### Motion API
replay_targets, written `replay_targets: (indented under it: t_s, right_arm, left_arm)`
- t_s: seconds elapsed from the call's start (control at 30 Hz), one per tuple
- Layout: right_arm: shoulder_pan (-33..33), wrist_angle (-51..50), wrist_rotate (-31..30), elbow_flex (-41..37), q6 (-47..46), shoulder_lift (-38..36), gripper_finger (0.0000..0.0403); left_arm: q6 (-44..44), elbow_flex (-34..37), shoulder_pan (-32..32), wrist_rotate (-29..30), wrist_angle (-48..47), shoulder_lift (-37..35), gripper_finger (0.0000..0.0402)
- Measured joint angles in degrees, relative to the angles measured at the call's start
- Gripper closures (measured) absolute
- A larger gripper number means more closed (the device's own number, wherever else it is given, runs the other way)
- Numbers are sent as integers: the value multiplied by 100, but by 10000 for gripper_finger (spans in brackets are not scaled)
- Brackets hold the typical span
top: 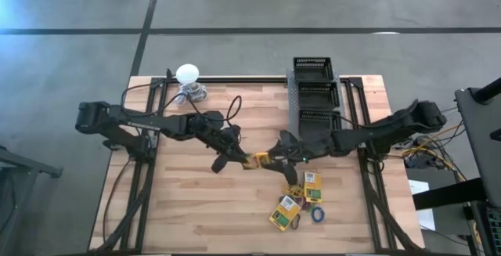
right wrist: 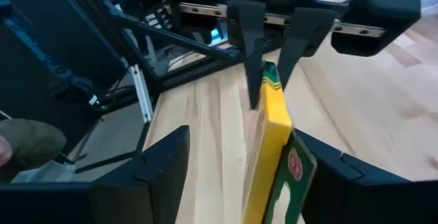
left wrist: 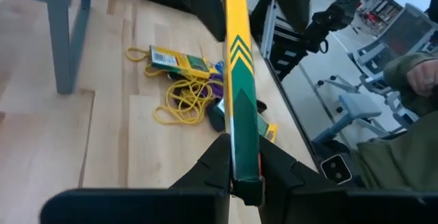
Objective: Pick & Place Office Desk Supplies
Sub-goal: Put the crayon box into the top black bin on the shelf
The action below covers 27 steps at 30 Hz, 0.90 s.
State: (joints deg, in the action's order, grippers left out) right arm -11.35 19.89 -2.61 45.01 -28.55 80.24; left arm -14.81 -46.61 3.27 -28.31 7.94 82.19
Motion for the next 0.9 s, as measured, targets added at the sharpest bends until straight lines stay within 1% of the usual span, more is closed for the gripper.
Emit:
replay_targets:
  t_s: [0.1, 0.27, 0.37, 0.43, 0.53, 0.67, 0.73, 0.8, 0.9]
  right_arm:
    - [35, -12, 0, 41, 26, 47, 223]
    - [32, -33, -52, 49, 52, 25, 299]
    - [36, -106, -86, 49, 97, 14, 350]
    - [36, -184, -131, 47, 177, 22, 376]
    - [27, -301, -212, 47, 163, 21, 379]
    - [23, -394, -124, 50, 23, -126, 379]
    - [2, -648, -97, 161, -10, -280, 379]
    - [-9, -1139, -91, 342, -29, -440, 379]
    - [-53, -1836, -104, 685, -2, -633, 379]
  left_arm:
    - [0, -113, 6, 24, 17, 64, 358]
    - [5, -144, 11, 22, 17, 48, 354]
    - [290, -144, 20, 41, 20, 42, 348]
    - [518, -144, 20, 43, 23, 42, 336]
    - [753, -150, 43, 48, 151, 40, 307]
    - [969, -338, 72, 64, 90, -24, 255]
    - [1068, -506, 74, 61, -144, -129, 230]
    - [1262, -715, 74, 79, -563, -277, 208]
    - [1694, -927, 22, 436, -1127, -498, 188]
